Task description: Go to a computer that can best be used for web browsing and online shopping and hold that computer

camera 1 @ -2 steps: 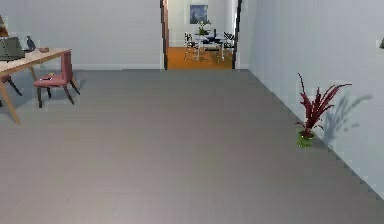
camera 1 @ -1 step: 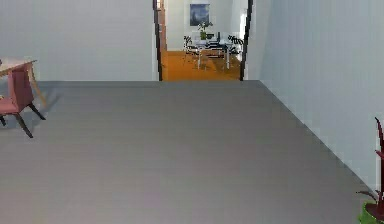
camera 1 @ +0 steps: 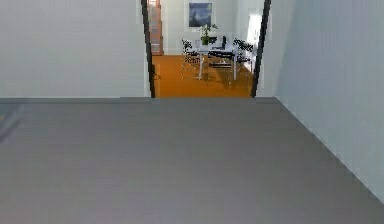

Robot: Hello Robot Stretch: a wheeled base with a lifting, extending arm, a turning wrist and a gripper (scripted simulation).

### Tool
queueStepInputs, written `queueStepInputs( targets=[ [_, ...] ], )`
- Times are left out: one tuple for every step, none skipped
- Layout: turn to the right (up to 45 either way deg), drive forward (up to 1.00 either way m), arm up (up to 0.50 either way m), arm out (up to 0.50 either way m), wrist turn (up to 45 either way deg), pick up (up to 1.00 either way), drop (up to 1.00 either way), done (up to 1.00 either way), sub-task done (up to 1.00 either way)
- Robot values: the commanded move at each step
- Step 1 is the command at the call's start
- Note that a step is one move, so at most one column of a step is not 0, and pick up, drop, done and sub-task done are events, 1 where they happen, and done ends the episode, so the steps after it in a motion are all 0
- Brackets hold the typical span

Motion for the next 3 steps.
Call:
queueStepInputs(
  targets=[
    [0.0,1.0,0.0,0.0,0.0,0.0,0.0,0.0,0.0],
    [0.0,1.0,0.0,0.0,0.0,0.0,0.0,0.0,0.0],
    [-3.0,0.0,0.0,0.0,0.0,0.0,0.0,0.0,0.0]
  ],
)
